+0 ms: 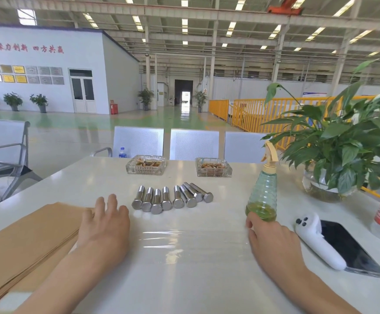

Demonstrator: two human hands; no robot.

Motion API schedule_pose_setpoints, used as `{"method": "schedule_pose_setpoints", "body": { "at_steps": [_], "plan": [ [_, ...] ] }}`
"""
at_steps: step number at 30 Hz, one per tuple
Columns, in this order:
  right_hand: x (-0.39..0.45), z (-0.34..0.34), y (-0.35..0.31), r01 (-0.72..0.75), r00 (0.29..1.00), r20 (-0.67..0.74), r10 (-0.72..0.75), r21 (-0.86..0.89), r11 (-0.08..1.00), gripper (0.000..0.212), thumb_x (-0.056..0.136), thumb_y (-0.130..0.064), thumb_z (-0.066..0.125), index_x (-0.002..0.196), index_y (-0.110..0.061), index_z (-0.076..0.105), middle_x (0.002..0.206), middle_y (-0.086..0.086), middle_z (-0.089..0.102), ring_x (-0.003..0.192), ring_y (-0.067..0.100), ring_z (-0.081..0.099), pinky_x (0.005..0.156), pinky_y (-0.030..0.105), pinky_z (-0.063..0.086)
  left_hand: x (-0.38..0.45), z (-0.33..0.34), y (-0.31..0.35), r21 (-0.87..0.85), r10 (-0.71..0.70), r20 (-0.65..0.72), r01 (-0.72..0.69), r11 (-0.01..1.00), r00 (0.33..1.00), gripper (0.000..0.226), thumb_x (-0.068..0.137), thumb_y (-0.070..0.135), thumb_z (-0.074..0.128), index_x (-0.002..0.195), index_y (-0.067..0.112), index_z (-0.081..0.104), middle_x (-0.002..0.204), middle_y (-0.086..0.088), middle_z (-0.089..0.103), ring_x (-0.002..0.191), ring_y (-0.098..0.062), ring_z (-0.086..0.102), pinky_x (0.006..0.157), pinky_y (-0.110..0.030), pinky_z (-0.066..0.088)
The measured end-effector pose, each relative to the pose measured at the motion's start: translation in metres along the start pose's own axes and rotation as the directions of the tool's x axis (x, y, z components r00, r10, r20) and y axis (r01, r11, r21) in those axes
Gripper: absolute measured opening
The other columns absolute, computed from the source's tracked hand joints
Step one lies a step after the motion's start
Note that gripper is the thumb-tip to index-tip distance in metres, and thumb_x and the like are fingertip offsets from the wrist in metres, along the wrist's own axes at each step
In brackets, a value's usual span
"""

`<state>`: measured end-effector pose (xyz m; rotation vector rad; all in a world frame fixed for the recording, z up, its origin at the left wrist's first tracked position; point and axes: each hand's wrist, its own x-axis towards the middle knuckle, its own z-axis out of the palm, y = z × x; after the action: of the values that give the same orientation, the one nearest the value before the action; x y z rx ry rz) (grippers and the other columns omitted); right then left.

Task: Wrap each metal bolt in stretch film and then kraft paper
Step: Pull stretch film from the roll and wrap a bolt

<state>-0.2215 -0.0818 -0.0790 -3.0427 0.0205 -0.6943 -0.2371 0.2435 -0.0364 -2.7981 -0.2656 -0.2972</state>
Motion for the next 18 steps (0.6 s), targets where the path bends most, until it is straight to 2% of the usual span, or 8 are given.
{"method": "schedule_pose_setpoints", "body": {
  "at_steps": [3, 8, 11, 13, 15, 18],
  "plan": [
    [0.004, -0.002, 0.003, 0.069, 0.997, 0.037, -0.07, 0.031, 0.997, 0.012, 0.094, -0.021, 0.045, 0.099, -0.033, 0.047, 0.077, -0.003, 0.059, 0.069, 0.025, 0.056, 0.056, 0.034, 0.035, 0.001, 0.001, 0.001, 0.079, 0.11, -0.082, -0.104, 0.991, 0.991, 0.064, 0.086, 0.02, 0.059, 0.144, 0.03, 0.033, 0.147, 0.001, 0.027, 0.144, -0.026, 0.023, 0.109, -0.033, 0.03],
    [0.004, -0.005, 0.011, 0.034, 0.998, 0.04, -0.039, 0.128, 0.991, 0.017, 0.098, -0.029, 0.044, 0.104, -0.037, 0.058, 0.079, -0.01, 0.054, 0.076, 0.02, 0.057, 0.062, 0.033, 0.037, -0.003, -0.001, 0.0, 0.201, 0.266, -0.068, -0.248, 0.948, 0.962, 0.036, 0.088, 0.015, 0.053, 0.12, 0.031, 0.058, 0.127, 0.008, 0.049, 0.126, -0.022, 0.038, 0.102, -0.033, 0.03],
    [0.002, -0.013, 0.007, -0.01, 0.999, 0.05, 0.004, 0.119, 0.993, 0.024, 0.098, -0.028, 0.041, 0.111, -0.038, 0.059, 0.093, -0.01, 0.062, 0.086, 0.02, 0.065, 0.068, 0.033, 0.046, -0.005, 0.0, 0.003, 0.236, 0.291, -0.037, -0.274, 0.932, 0.956, 0.033, 0.092, 0.014, 0.052, 0.12, 0.029, 0.06, 0.128, 0.006, 0.05, 0.129, -0.024, 0.037, 0.106, -0.036, 0.027],
    [0.001, -0.021, -0.002, -0.012, 0.999, -0.03, 0.016, 0.124, 0.992, 0.027, 0.098, -0.026, 0.042, 0.117, -0.039, 0.058, 0.104, -0.01, 0.066, 0.094, 0.018, 0.065, 0.07, 0.033, 0.048, -0.005, -0.001, 0.003, 0.254, 0.297, -0.032, -0.28, 0.926, 0.954, 0.033, 0.092, 0.015, 0.054, 0.122, 0.029, 0.06, 0.129, 0.006, 0.051, 0.132, -0.025, 0.036, 0.108, -0.036, 0.026],
    [-0.002, -0.03, -0.017, 0.064, 0.994, -0.095, -0.047, 0.186, 0.981, 0.029, 0.099, -0.025, 0.044, 0.12, -0.039, 0.058, 0.111, -0.014, 0.062, 0.105, 0.014, 0.058, 0.071, 0.031, 0.044, -0.005, -0.003, 0.004, 0.259, 0.314, -0.028, -0.297, 0.919, 0.949, 0.033, 0.091, 0.014, 0.055, 0.12, 0.028, 0.06, 0.126, 0.005, 0.052, 0.129, -0.025, 0.038, 0.104, -0.036, 0.028],
    [-0.008, -0.037, -0.04, 0.22, 0.975, -0.025, -0.221, 0.24, 0.945, 0.031, 0.101, -0.021, 0.043, 0.122, -0.039, 0.058, 0.112, -0.013, 0.055, 0.113, 0.013, 0.047, 0.077, 0.03, 0.041, -0.004, -0.003, 0.008, 0.256, 0.365, -0.022, -0.347, 0.902, 0.931, 0.033, 0.09, 0.009, 0.052, 0.116, 0.027, 0.059, 0.119, 0.004, 0.055, 0.121, -0.026, 0.041, 0.096, -0.035, 0.03]
  ]
}}
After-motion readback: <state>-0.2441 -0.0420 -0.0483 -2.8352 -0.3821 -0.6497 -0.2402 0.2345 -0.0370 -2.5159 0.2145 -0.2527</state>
